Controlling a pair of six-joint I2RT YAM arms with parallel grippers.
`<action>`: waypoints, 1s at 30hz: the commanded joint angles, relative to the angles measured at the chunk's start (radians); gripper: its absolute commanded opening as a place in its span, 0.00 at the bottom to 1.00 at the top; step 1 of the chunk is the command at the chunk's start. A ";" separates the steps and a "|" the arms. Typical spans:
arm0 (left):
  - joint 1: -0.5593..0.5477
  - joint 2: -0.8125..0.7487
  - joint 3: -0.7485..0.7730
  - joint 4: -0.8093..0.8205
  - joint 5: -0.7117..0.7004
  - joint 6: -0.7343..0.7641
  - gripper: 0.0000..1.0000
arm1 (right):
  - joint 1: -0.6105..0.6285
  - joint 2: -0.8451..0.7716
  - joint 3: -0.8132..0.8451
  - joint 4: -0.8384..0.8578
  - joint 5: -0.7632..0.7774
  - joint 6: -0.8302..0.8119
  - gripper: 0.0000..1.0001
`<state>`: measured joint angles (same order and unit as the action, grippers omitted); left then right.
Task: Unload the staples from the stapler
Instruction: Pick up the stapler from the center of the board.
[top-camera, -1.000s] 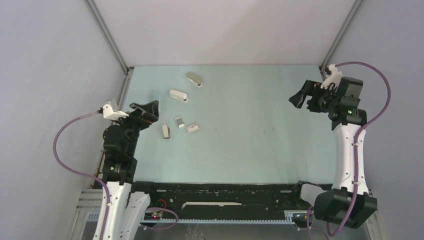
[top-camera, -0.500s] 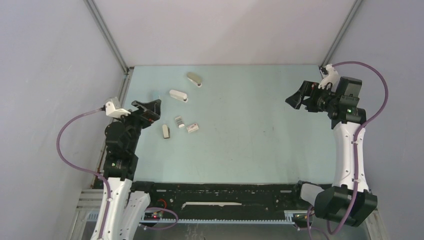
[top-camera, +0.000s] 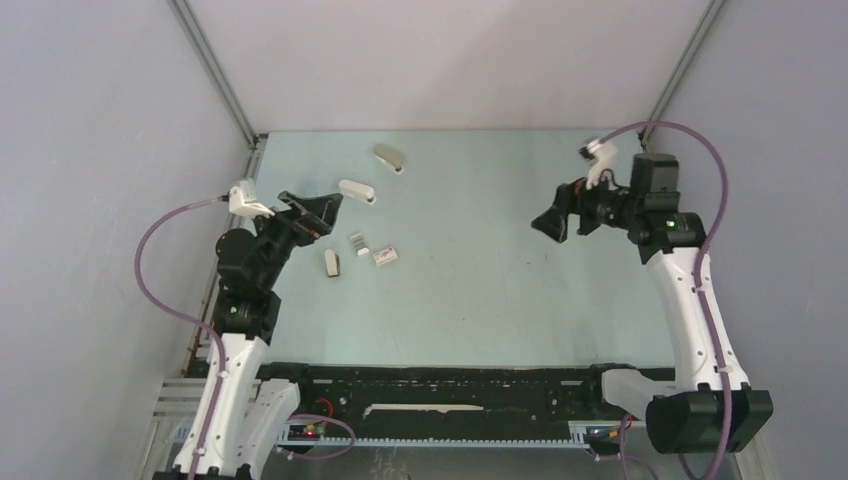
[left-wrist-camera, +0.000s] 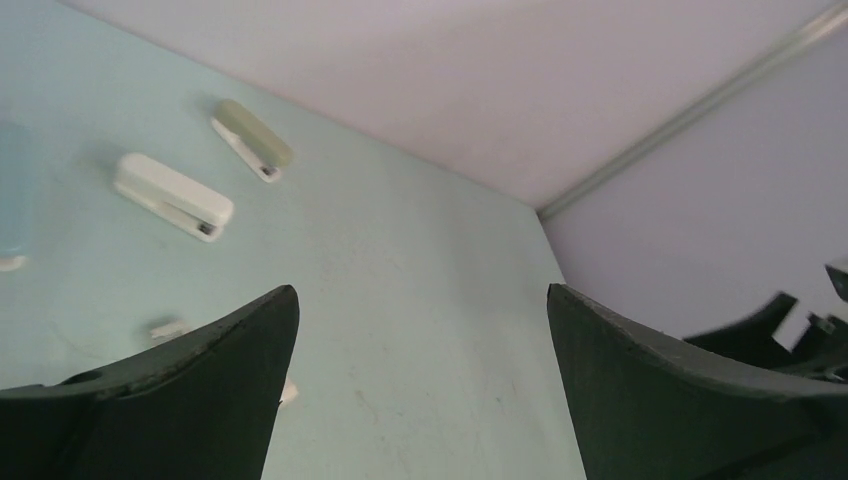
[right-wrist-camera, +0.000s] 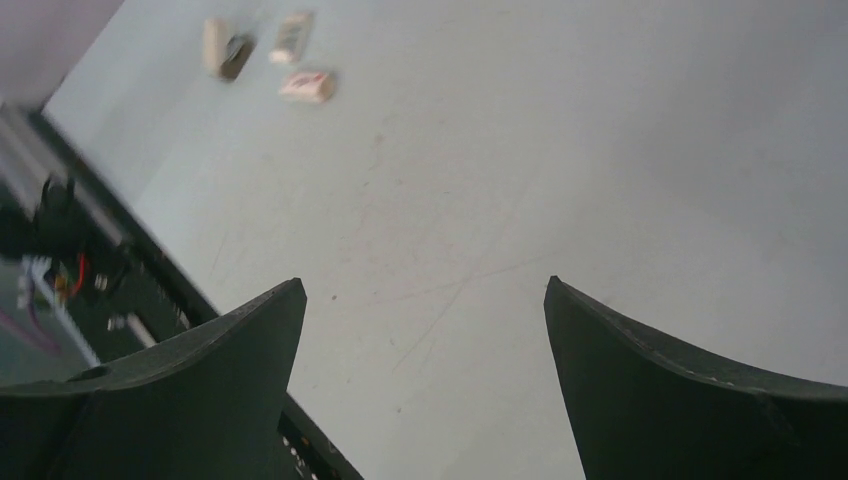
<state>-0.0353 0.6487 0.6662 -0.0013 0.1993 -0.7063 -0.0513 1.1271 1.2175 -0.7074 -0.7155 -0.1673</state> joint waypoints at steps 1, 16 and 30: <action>-0.027 0.097 0.027 0.106 0.231 -0.027 1.00 | 0.148 -0.026 0.040 -0.069 -0.059 -0.204 1.00; -0.286 0.237 0.196 -0.241 -0.080 0.227 1.00 | 0.245 -0.026 0.003 -0.193 -0.115 -0.358 1.00; -0.285 0.195 0.163 -0.232 -0.196 0.216 1.00 | 0.159 -0.009 -0.042 -0.128 -0.180 -0.256 1.00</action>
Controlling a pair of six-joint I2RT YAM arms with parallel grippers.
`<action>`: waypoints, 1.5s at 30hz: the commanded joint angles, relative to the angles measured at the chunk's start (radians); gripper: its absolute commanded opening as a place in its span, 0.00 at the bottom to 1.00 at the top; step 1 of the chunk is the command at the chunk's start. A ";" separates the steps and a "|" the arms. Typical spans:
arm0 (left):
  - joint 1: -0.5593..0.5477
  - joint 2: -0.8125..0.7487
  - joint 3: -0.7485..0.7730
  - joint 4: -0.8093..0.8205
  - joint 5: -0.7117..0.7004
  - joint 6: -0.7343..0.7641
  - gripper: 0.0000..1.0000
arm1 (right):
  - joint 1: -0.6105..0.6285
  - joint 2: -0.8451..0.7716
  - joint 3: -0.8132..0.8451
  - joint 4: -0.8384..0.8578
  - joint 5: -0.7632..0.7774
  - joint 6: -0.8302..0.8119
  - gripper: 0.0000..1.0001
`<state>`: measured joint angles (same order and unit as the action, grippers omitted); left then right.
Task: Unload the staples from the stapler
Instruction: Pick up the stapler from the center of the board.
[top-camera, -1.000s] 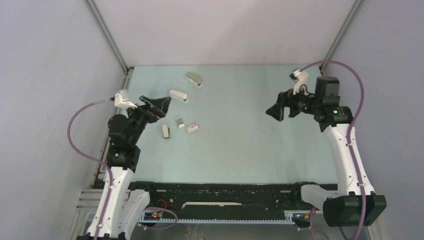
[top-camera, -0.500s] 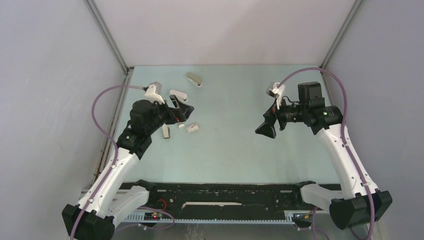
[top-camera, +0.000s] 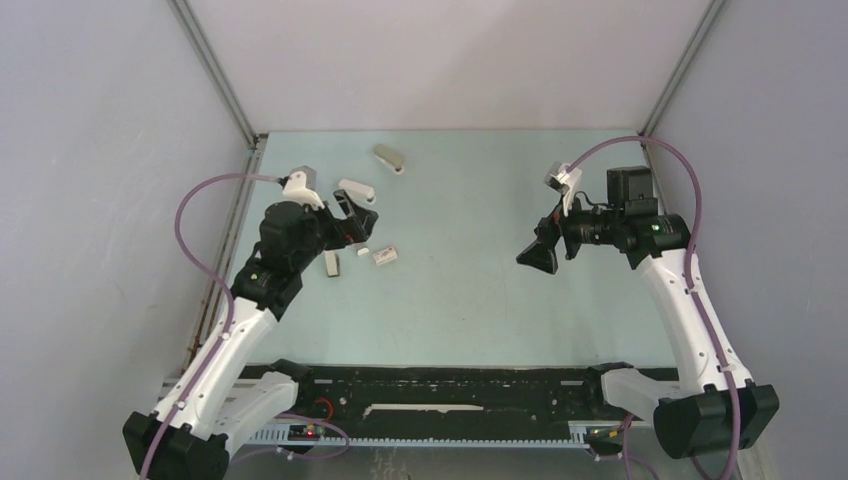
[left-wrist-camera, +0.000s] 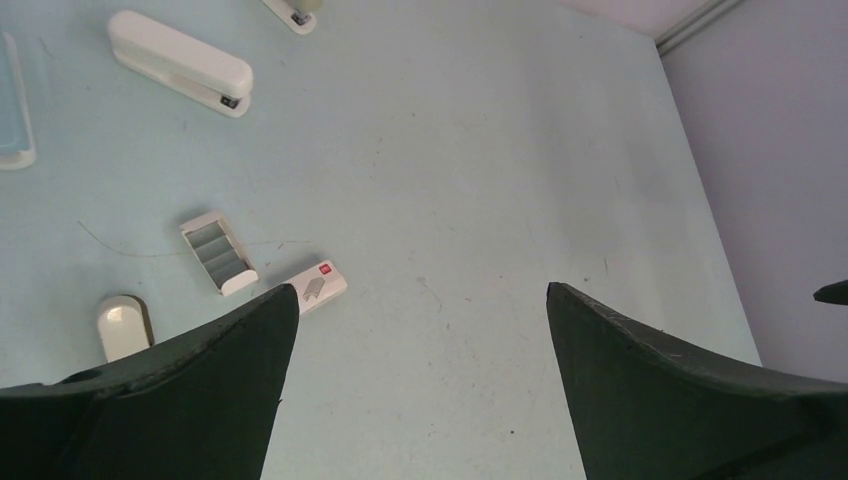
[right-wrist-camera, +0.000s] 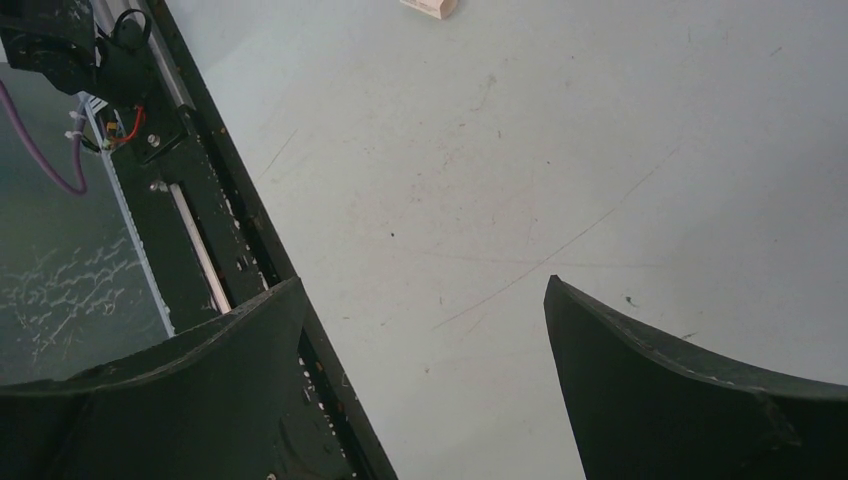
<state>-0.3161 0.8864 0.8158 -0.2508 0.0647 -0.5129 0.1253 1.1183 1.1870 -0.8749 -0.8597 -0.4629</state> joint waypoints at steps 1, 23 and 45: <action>-0.003 -0.049 0.007 0.020 -0.077 0.024 1.00 | -0.025 0.000 -0.015 0.043 -0.038 0.045 1.00; 0.026 -0.053 -0.020 0.009 -0.172 -0.009 1.00 | -0.117 0.013 -0.051 0.092 -0.098 0.136 1.00; 0.113 -0.052 -0.066 0.009 -0.147 -0.082 1.00 | -0.205 0.038 -0.065 0.117 -0.107 0.191 0.99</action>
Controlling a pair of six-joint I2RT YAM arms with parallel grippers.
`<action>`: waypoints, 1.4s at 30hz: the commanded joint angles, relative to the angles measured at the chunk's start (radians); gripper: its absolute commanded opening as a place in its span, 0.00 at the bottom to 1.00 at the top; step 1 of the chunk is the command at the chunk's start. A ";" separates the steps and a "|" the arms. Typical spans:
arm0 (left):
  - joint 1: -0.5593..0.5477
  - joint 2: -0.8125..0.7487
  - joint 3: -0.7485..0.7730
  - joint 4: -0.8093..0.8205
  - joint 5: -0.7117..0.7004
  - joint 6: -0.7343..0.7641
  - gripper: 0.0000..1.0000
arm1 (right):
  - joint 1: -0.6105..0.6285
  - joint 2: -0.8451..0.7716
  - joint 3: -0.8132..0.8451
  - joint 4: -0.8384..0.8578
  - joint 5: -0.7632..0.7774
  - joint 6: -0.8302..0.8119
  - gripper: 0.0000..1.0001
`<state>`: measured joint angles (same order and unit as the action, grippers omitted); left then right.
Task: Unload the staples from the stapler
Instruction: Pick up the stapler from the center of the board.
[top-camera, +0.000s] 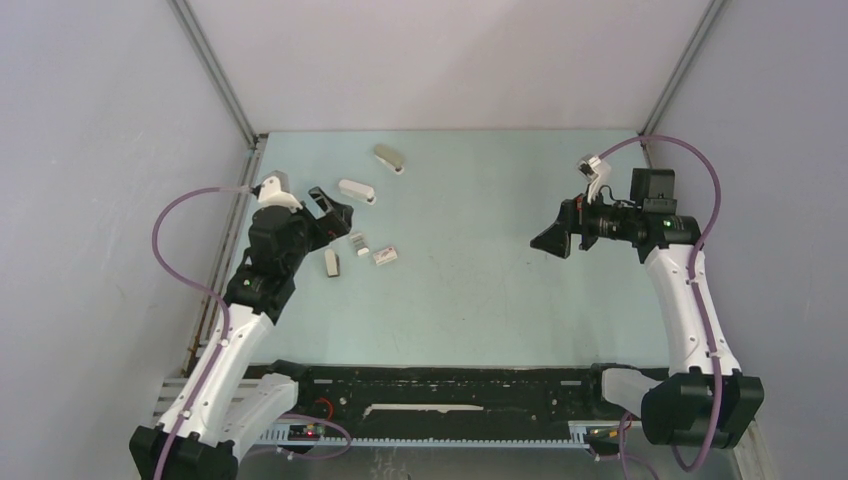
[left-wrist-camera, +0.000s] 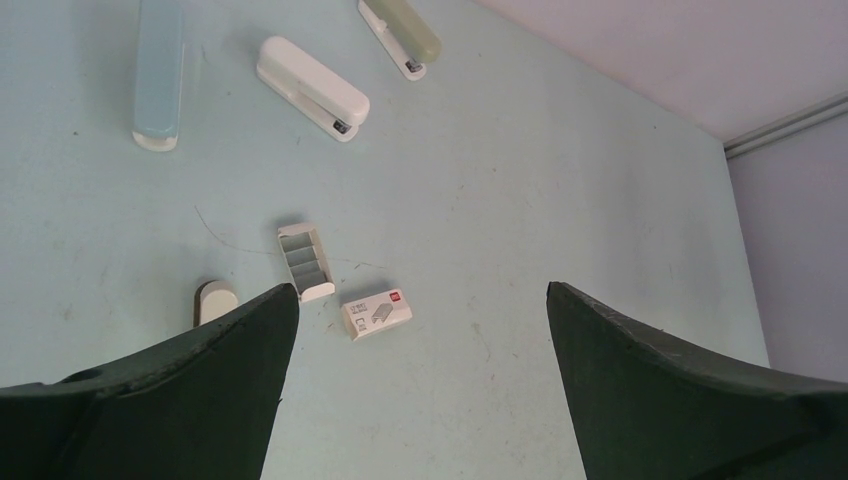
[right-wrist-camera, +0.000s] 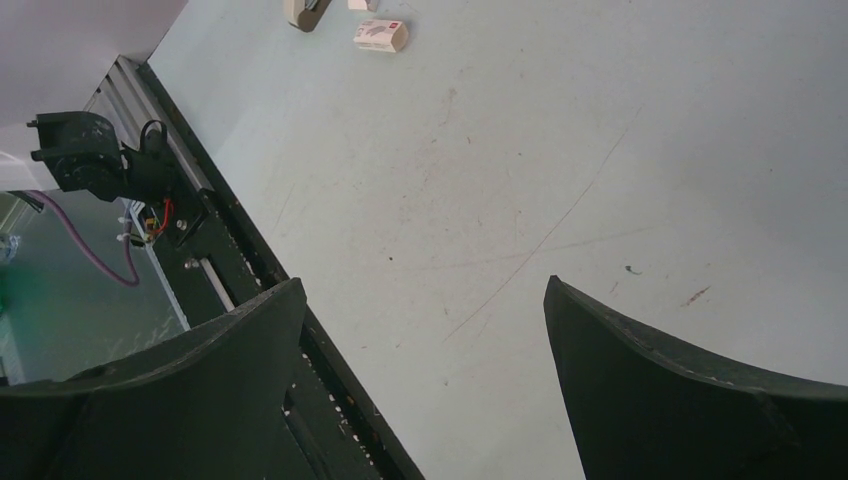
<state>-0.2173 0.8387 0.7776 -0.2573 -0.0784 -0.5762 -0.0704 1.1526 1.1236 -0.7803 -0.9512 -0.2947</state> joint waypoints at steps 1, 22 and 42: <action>0.018 -0.005 -0.032 0.015 -0.003 -0.020 1.00 | -0.012 0.005 -0.001 0.021 -0.013 0.023 1.00; 0.087 -0.021 -0.088 0.015 0.020 -0.084 1.00 | -0.034 0.035 -0.002 -0.006 0.014 0.014 1.00; 0.153 -0.011 -0.129 0.006 0.044 -0.172 1.00 | -0.042 0.067 -0.001 -0.031 0.032 0.016 1.00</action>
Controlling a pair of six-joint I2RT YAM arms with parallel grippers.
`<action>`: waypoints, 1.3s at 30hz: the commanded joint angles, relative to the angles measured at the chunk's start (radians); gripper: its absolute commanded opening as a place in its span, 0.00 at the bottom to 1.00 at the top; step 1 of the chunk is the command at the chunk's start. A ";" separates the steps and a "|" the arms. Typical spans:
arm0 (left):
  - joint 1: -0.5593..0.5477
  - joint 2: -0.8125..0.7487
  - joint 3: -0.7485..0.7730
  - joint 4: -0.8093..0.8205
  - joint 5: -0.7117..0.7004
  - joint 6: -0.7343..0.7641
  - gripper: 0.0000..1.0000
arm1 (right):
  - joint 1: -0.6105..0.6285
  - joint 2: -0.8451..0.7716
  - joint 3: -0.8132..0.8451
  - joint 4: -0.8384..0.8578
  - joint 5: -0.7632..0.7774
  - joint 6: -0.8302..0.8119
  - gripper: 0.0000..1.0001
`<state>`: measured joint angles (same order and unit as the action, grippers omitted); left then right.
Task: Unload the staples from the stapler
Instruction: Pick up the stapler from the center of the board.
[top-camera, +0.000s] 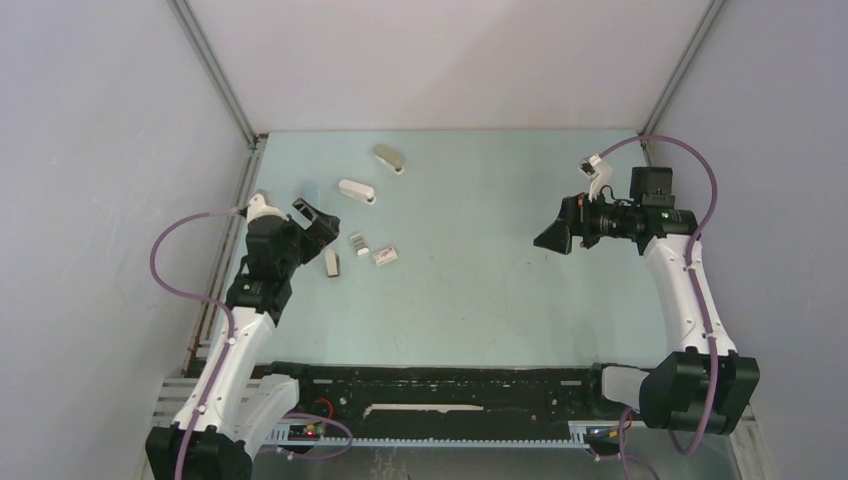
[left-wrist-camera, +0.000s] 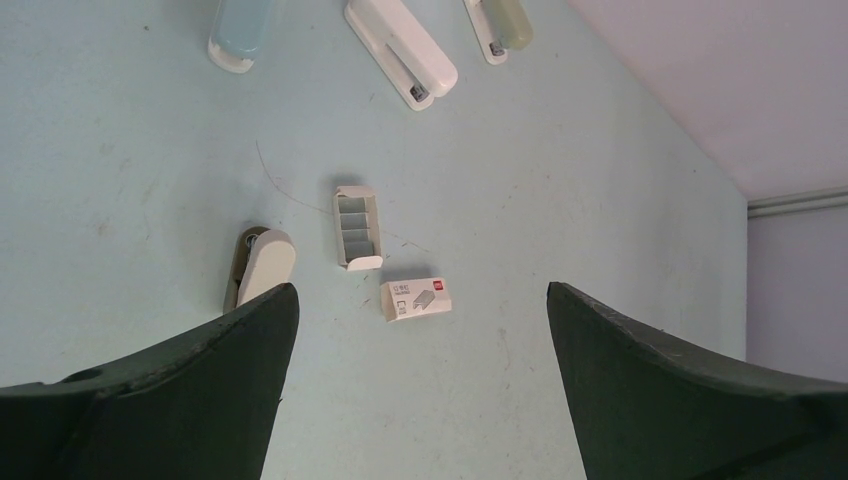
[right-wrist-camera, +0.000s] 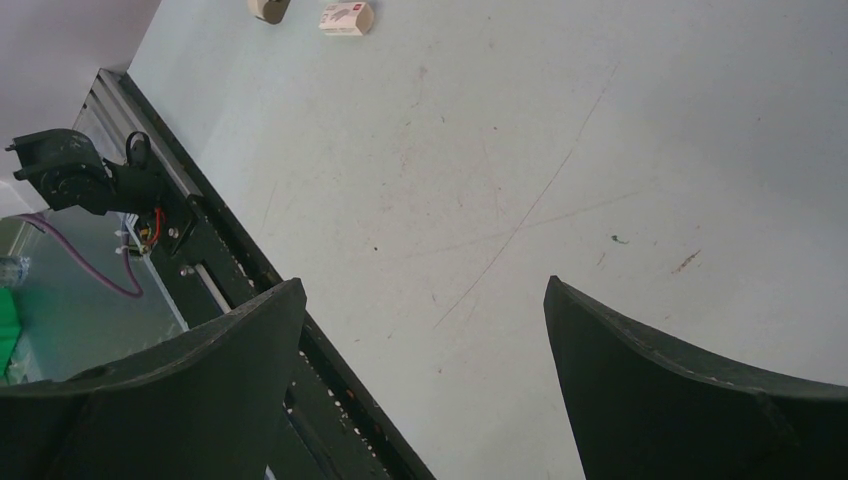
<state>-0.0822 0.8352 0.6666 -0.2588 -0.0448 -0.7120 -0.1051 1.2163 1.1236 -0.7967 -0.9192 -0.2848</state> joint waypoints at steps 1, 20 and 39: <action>0.022 -0.004 -0.018 0.005 0.011 -0.043 1.00 | -0.007 0.004 -0.002 -0.015 0.001 0.008 1.00; 0.079 0.055 -0.028 -0.005 0.077 -0.135 1.00 | -0.003 0.066 -0.002 0.035 -0.009 0.090 1.00; 0.108 0.094 -0.027 0.000 0.124 -0.155 1.00 | 0.034 0.100 -0.002 0.070 -0.006 0.122 1.00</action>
<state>0.0181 0.9241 0.6525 -0.2737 0.0582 -0.8562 -0.0803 1.3113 1.1236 -0.7547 -0.9184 -0.1753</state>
